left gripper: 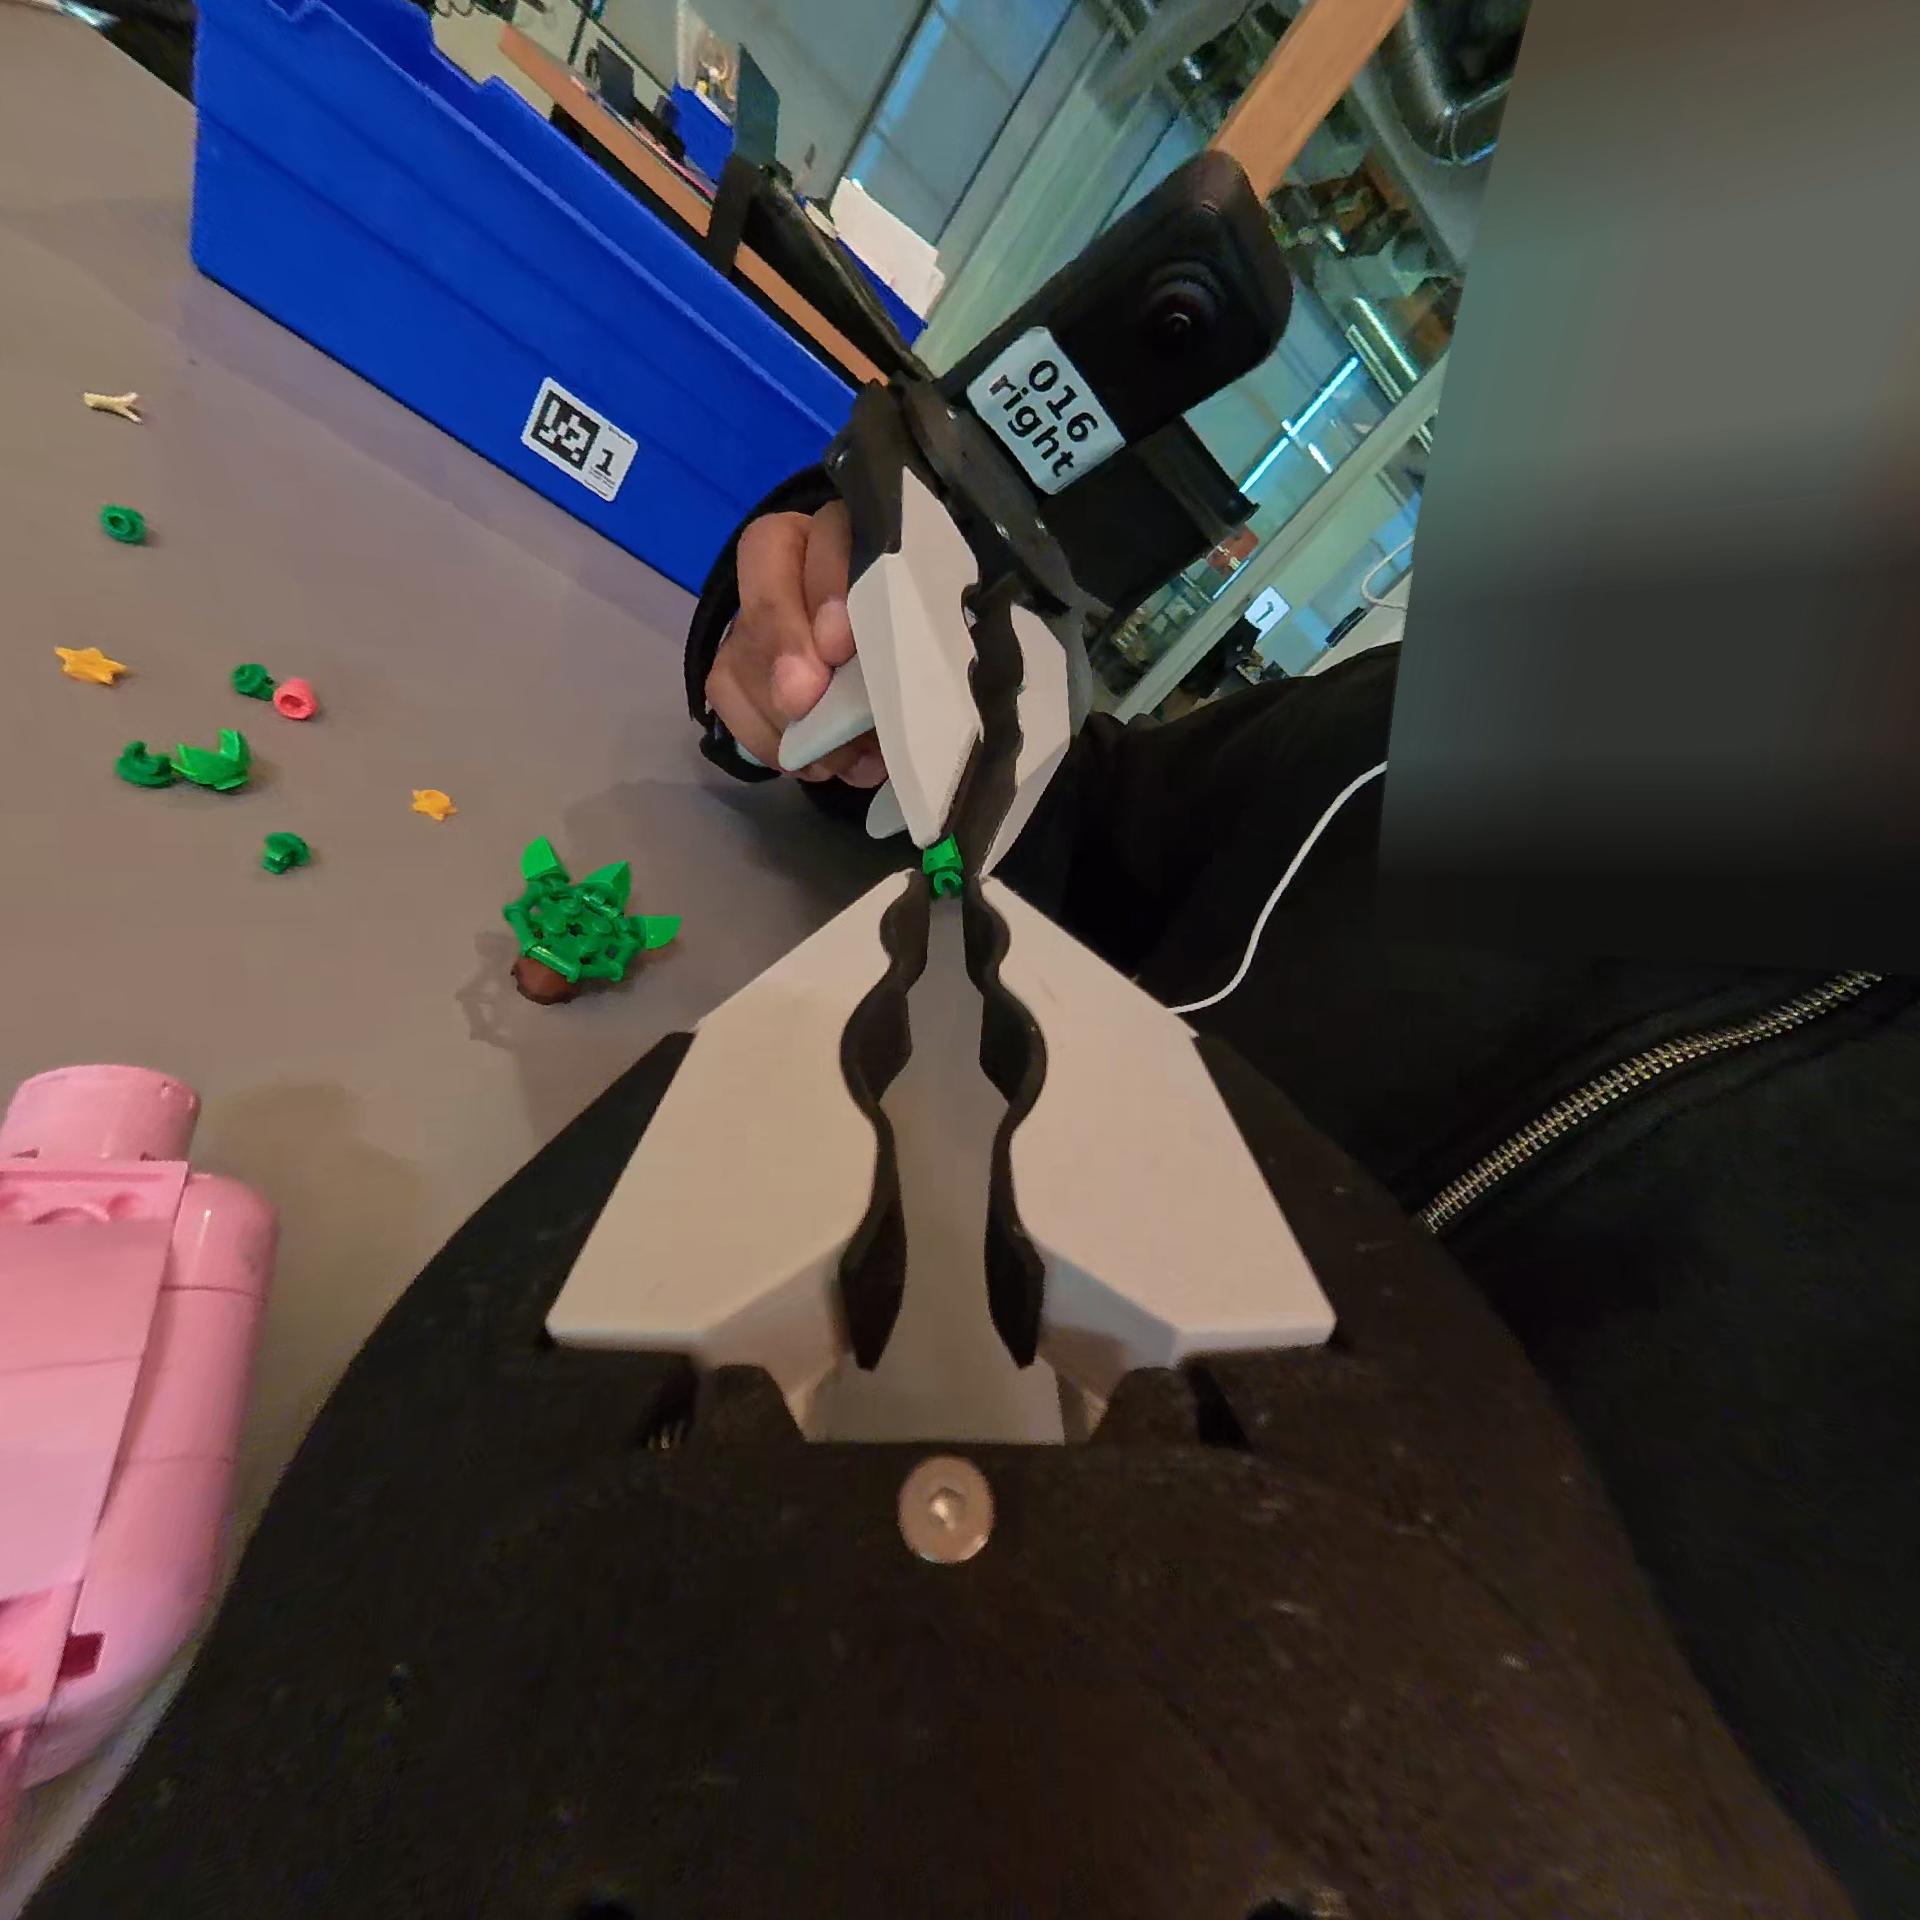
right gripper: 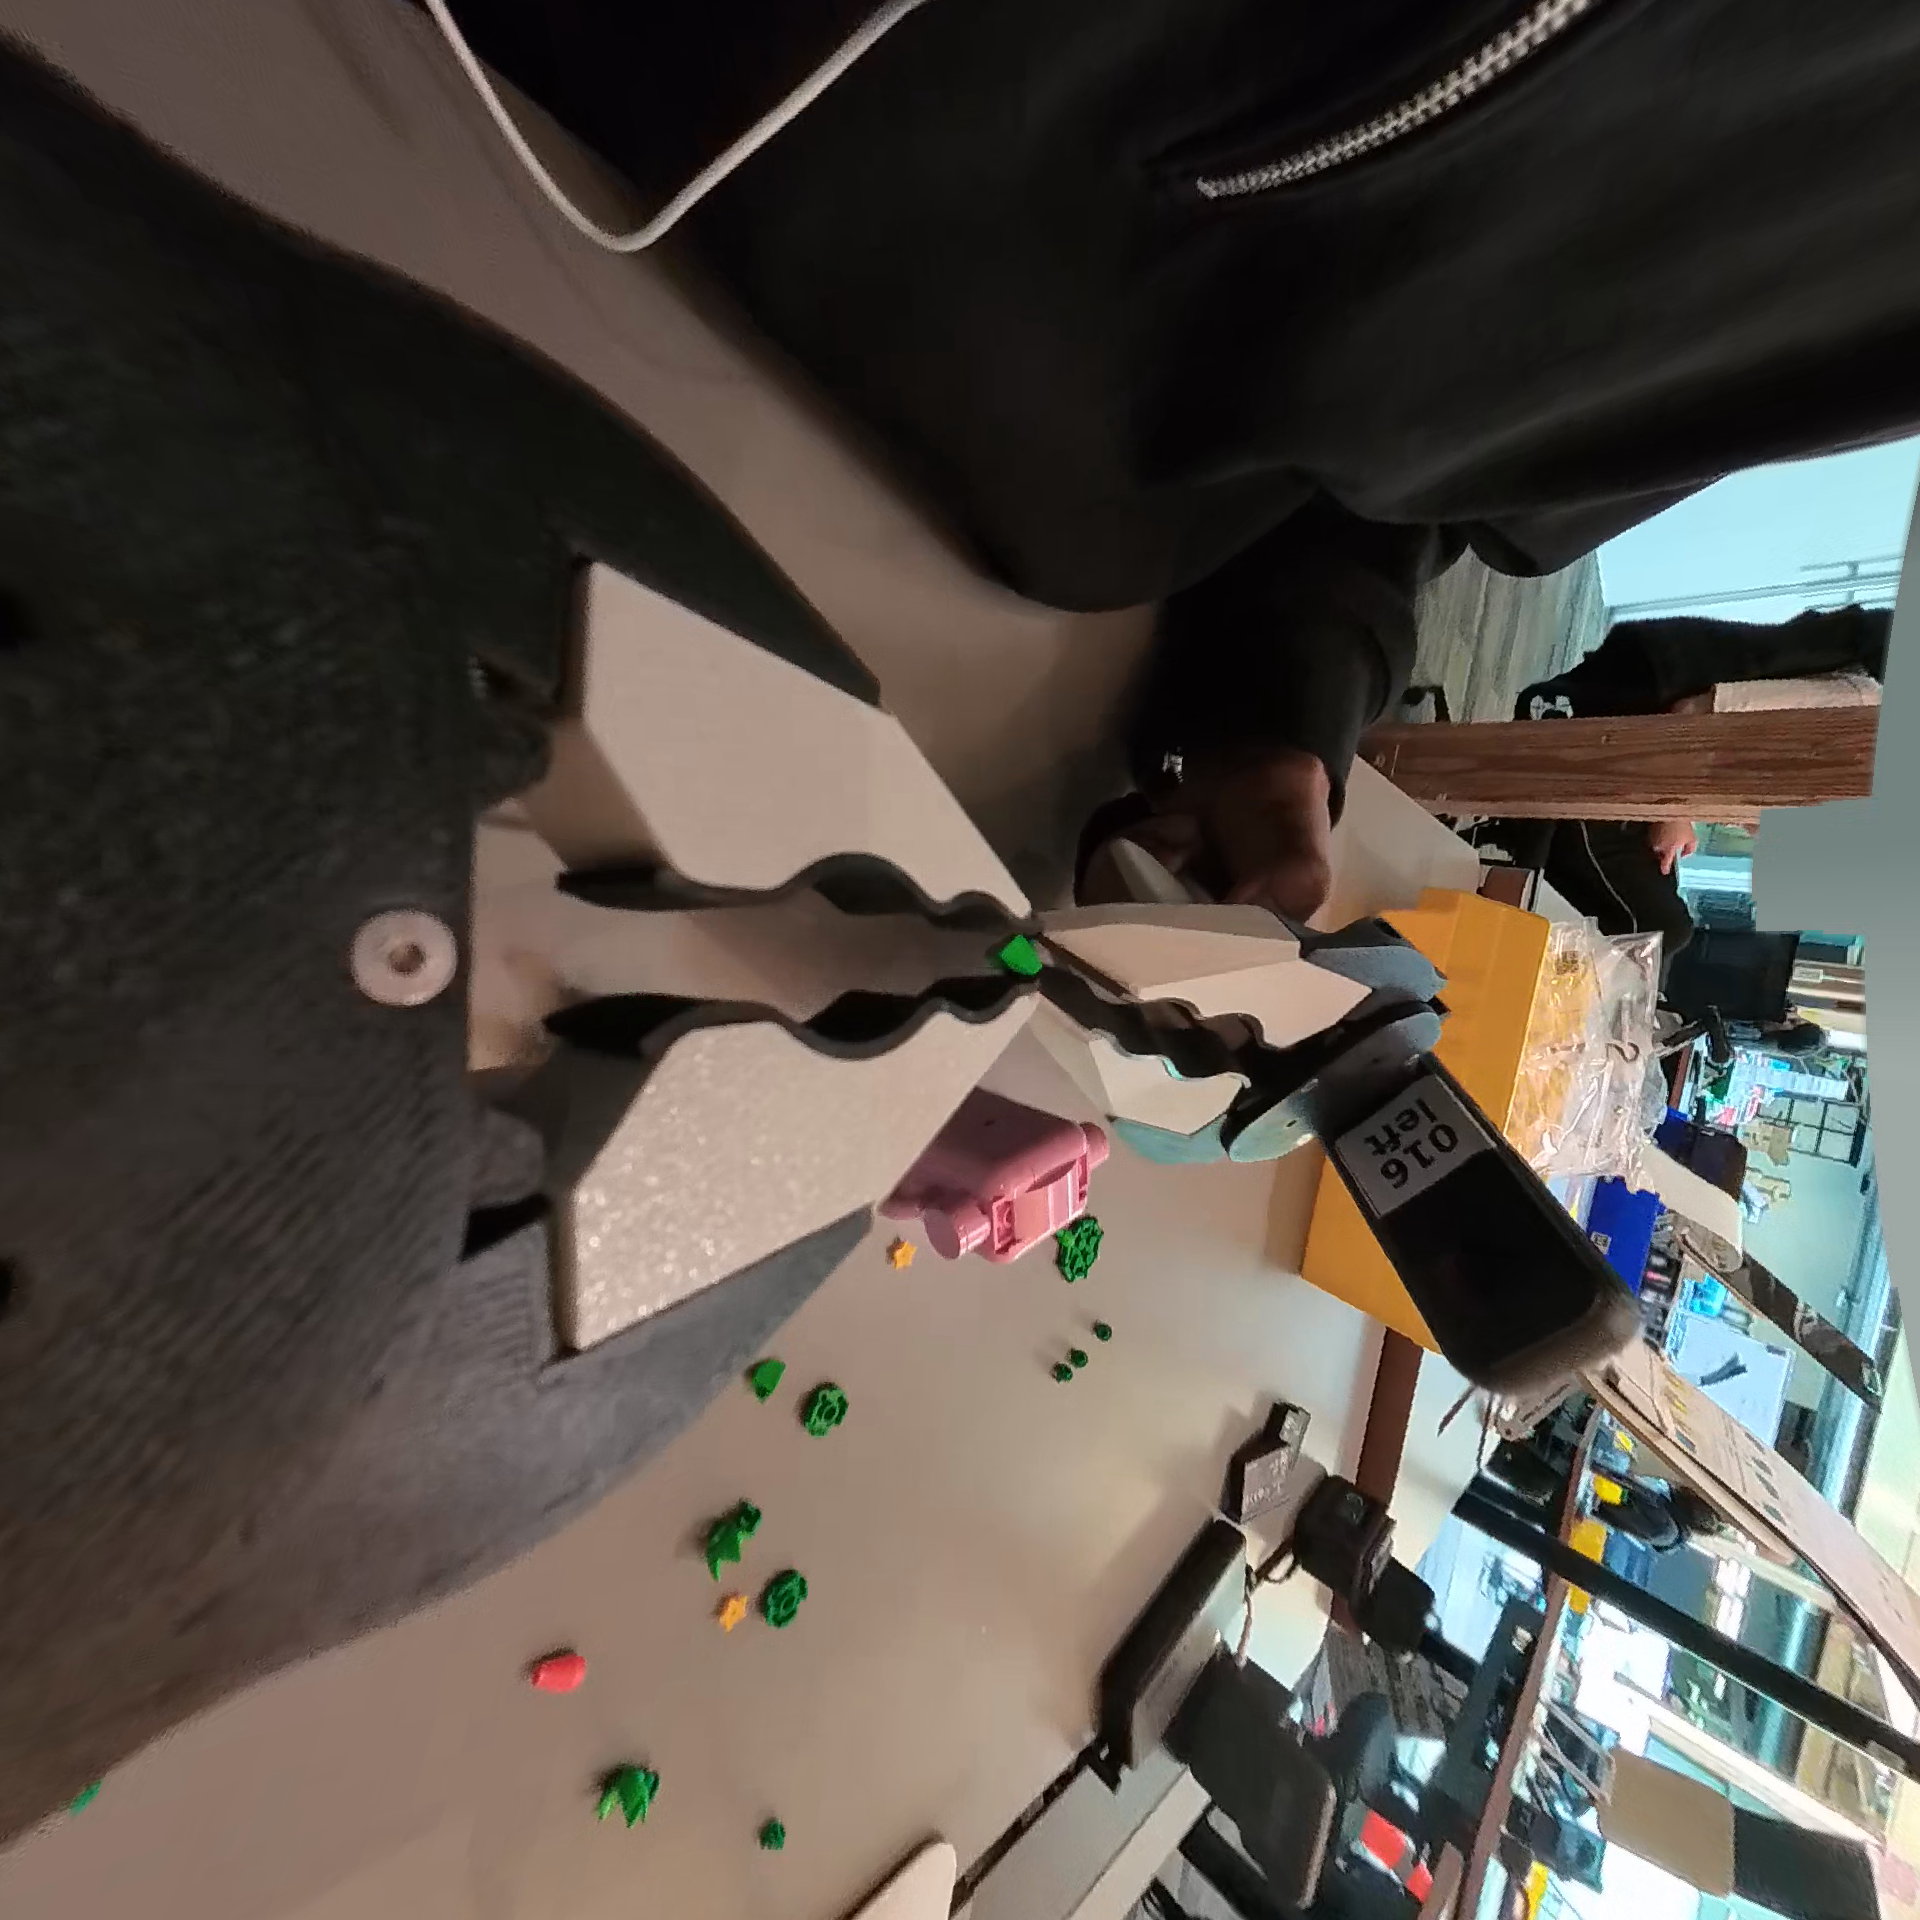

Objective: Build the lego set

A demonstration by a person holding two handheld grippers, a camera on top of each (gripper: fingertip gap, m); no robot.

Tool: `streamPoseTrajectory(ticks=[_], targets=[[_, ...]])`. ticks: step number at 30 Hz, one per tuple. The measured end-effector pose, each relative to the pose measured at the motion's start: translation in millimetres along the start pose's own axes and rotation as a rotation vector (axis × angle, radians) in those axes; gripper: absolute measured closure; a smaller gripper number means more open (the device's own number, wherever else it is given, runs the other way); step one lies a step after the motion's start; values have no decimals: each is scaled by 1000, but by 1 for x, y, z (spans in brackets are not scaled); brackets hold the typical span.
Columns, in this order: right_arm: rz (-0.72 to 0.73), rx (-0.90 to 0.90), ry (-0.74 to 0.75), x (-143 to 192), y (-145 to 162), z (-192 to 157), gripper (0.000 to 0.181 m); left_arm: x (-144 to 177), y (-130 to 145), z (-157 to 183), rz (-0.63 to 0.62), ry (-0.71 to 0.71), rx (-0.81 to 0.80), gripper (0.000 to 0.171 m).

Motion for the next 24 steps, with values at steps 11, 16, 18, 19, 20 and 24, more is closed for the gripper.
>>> streamPoseTrajectory(ticks=[11,16,18,19,20,24], targets=[[86,-479,-57,4,-1,19,176,7,-15,9,90,-209,-336,153],[218,-827,-180,2,0,27,176,5,-12,4,32,-417,-534,163],[220,-906,-193,0,6,29,176,6,-14,5,37,-472,-601,167],[216,-931,-191,0,8,30,176,7,-14,6,37,-492,-634,168],[212,-951,-193,-1,10,31,176,7,-14,6,33,-511,-660,169],[197,-1004,-204,-5,13,30,176,2,-9,1,-27,-548,-693,171]])
Point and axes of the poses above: each gripper's, where its closed fingertips meet, x back along the fingers, y out of its underside, z = x × y across the jaws, the point moved 4 cm from there along x, back along the fingers, and after that the axes turned 1 degree about -y, right-handed, at the moved point
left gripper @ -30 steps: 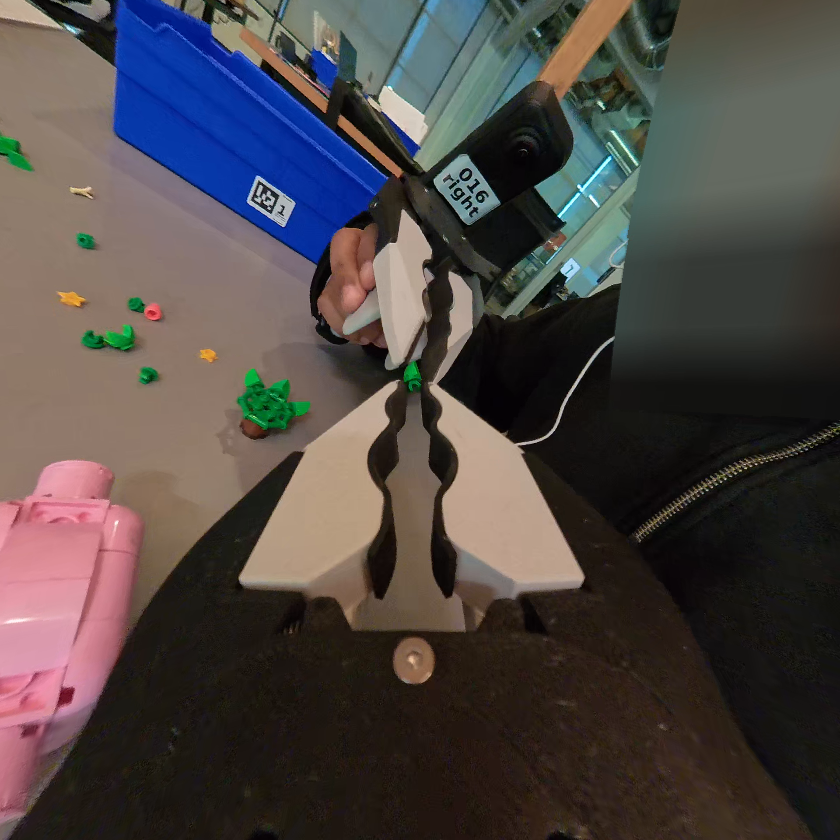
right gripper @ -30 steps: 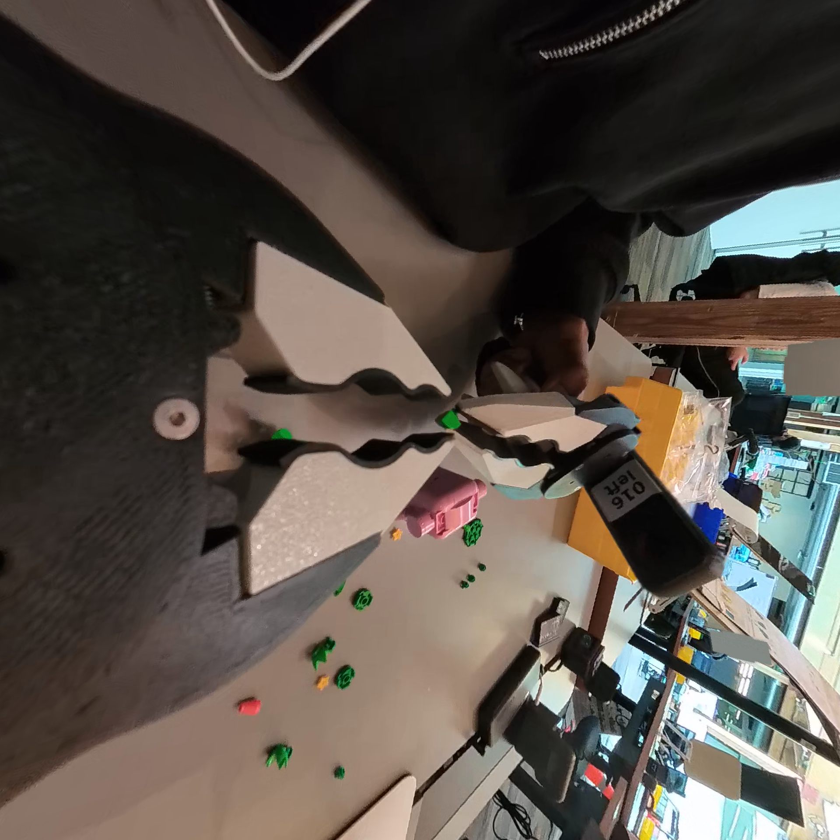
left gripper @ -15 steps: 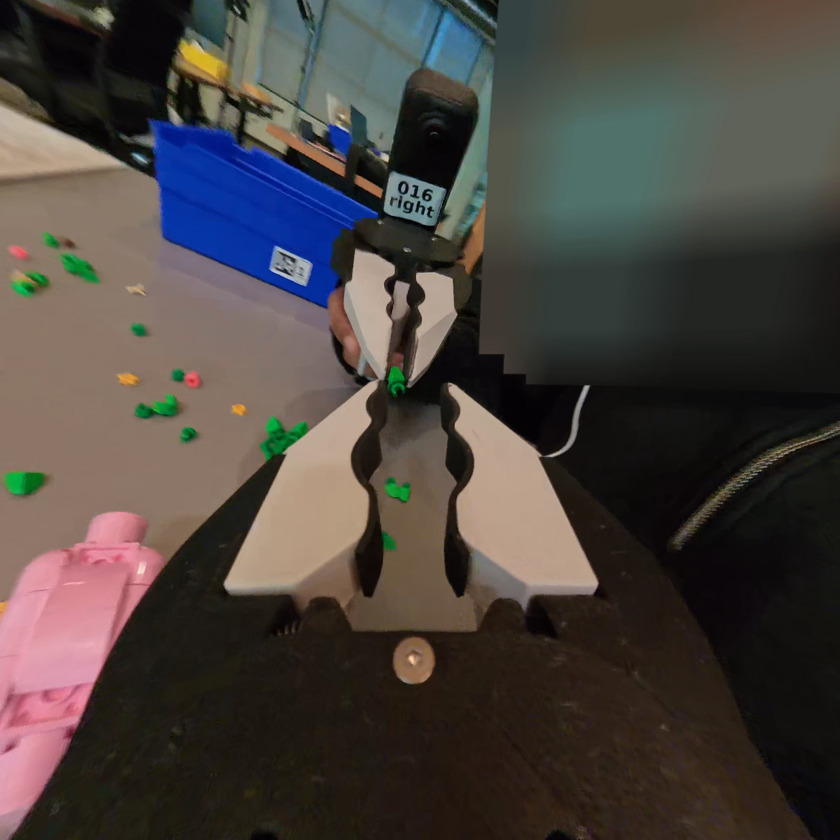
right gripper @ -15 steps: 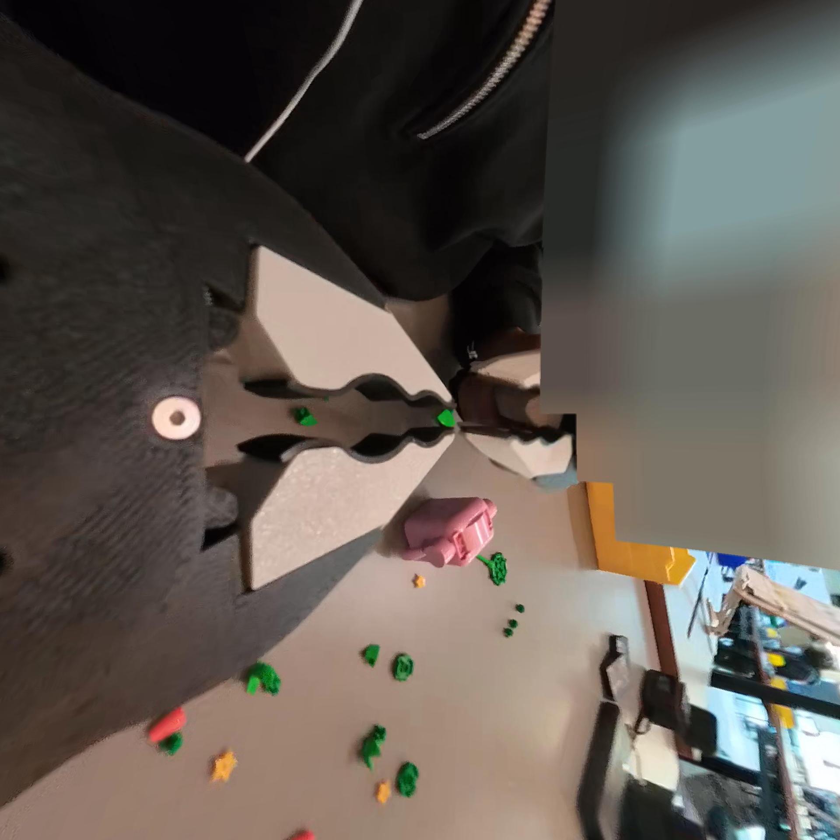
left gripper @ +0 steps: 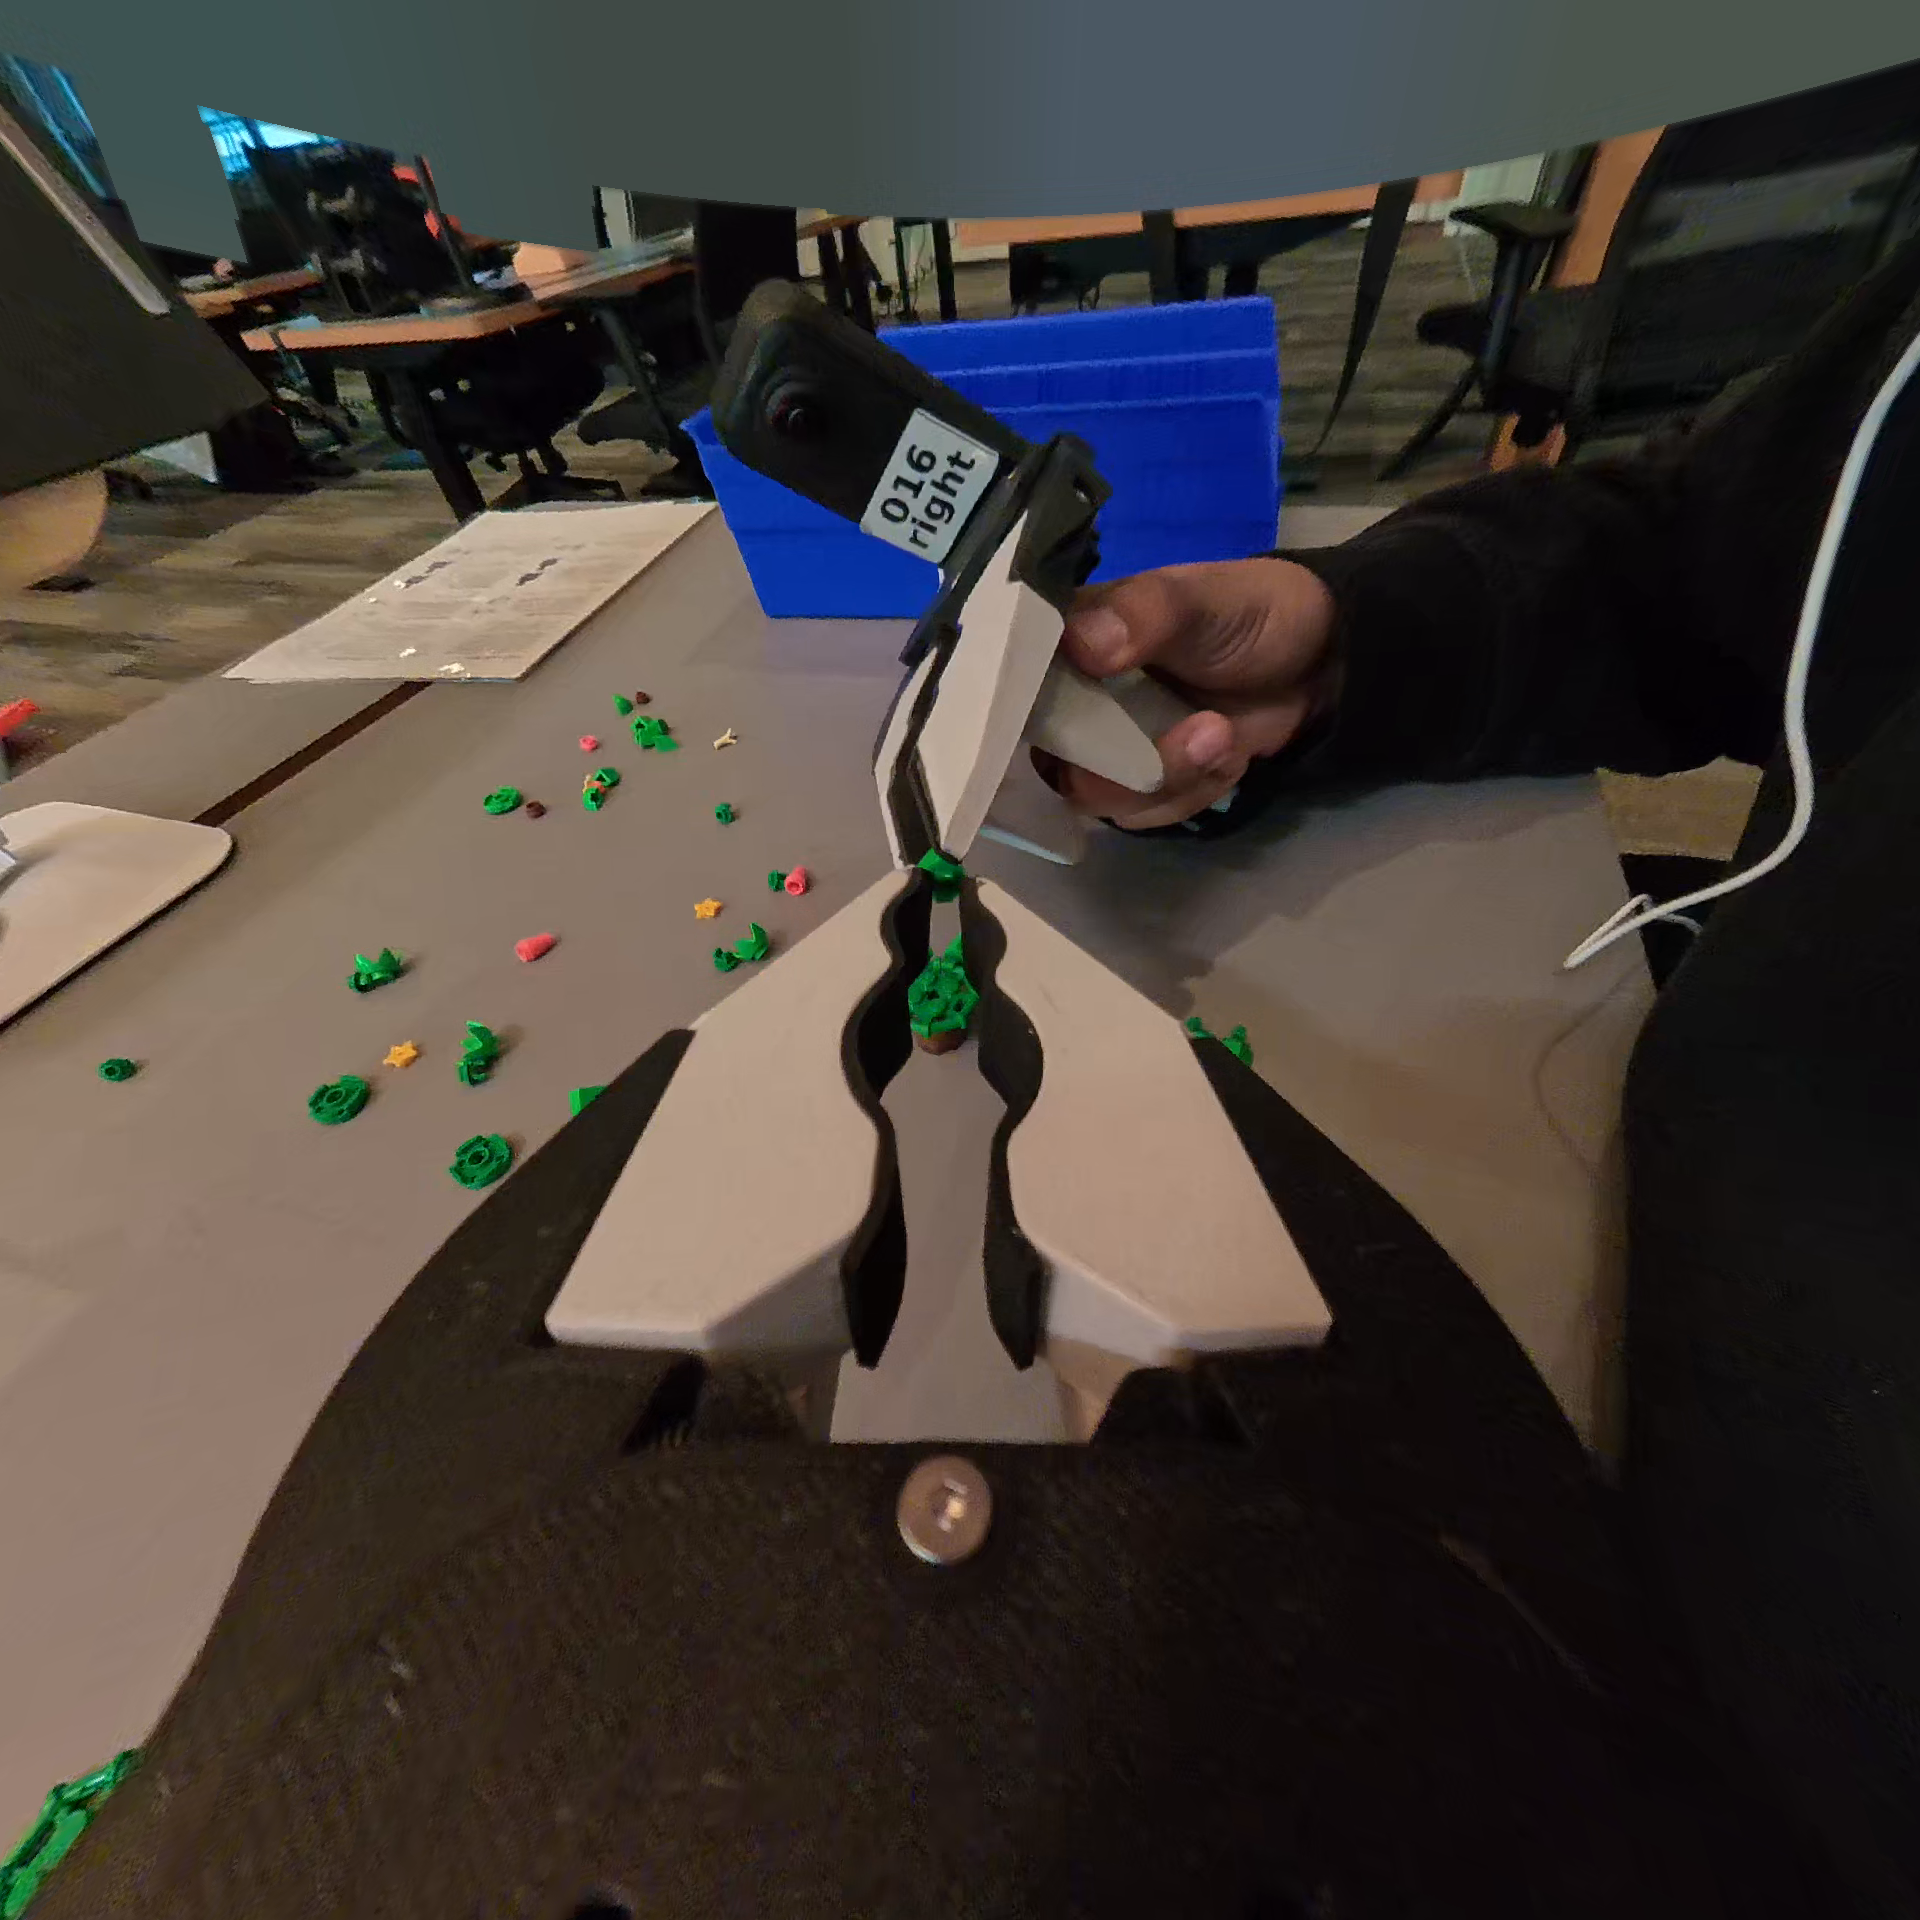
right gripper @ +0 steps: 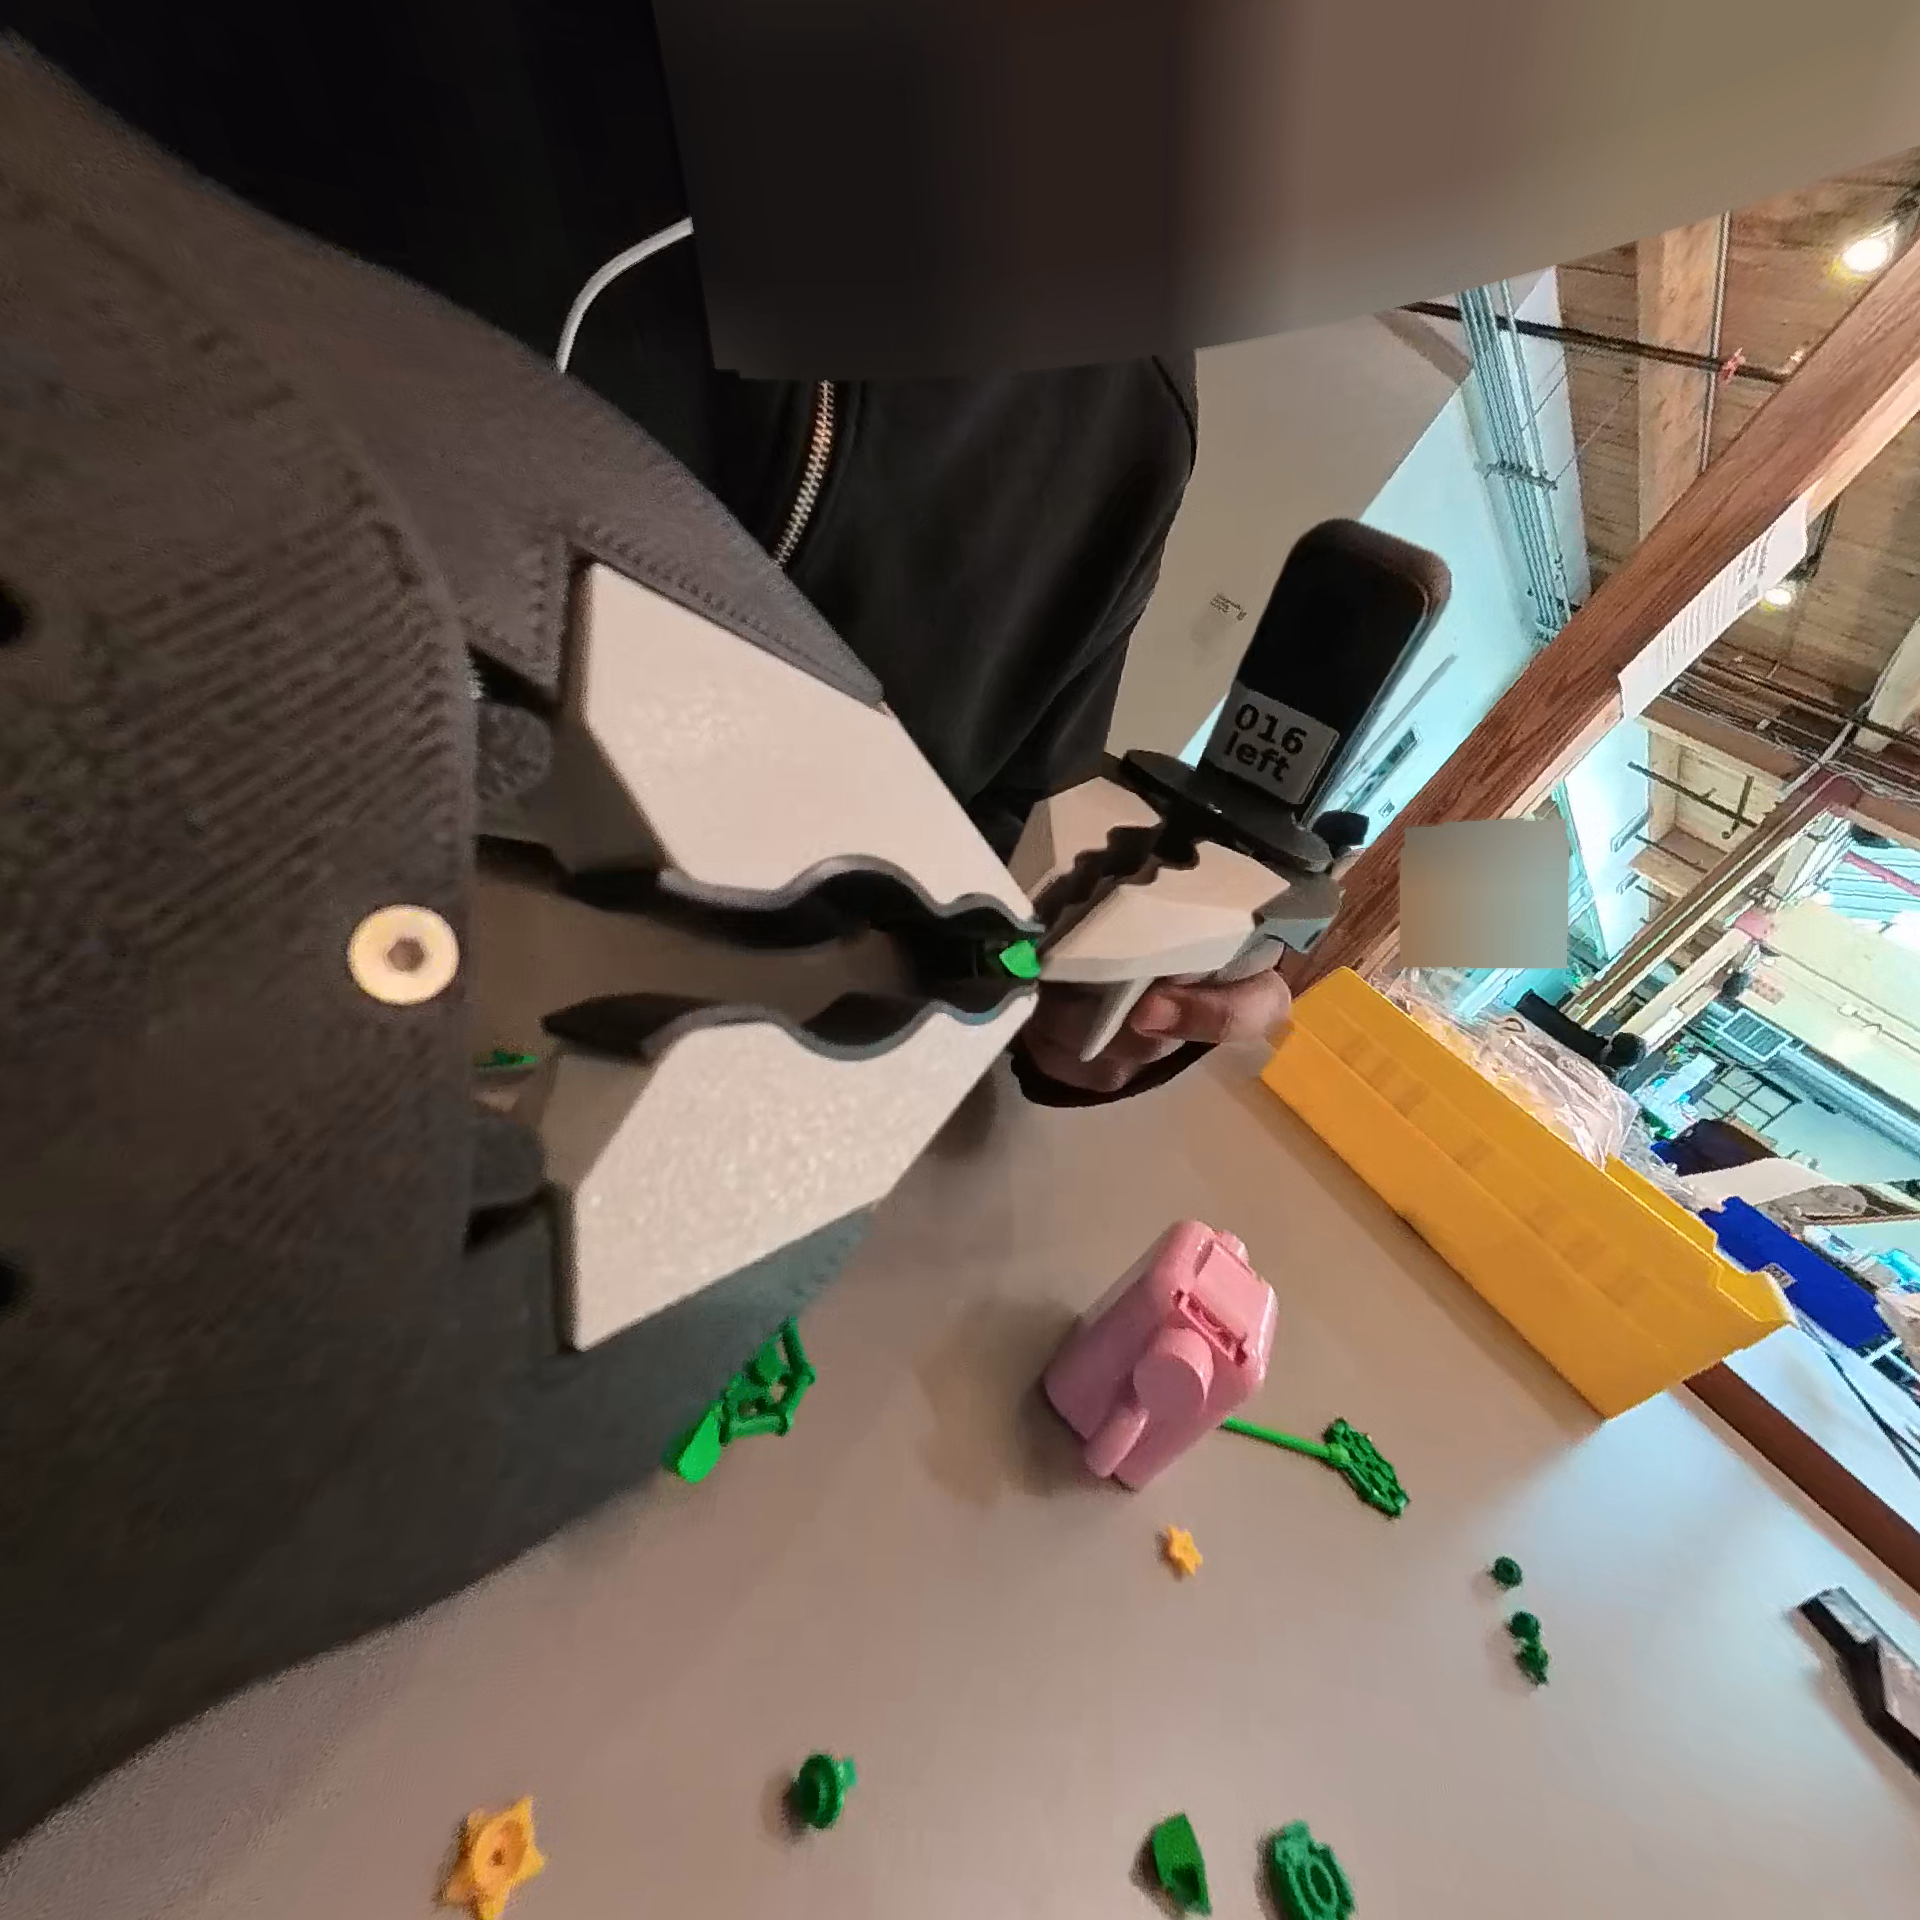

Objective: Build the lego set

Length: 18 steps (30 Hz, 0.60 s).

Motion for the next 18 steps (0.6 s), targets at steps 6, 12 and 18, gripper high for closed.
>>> streamPoseTrajectory(ticks=[6,12,18], targets=[[-10,-2,5,-1,1,1,176,0,2,-1,-13,22,20,171],[28,121,-12,-1,-2,-3,174,3,-2,-2,26,56,84,171],[83,588,90,6,-12,-22,148,10,-9,-9,103,105,225,171]])
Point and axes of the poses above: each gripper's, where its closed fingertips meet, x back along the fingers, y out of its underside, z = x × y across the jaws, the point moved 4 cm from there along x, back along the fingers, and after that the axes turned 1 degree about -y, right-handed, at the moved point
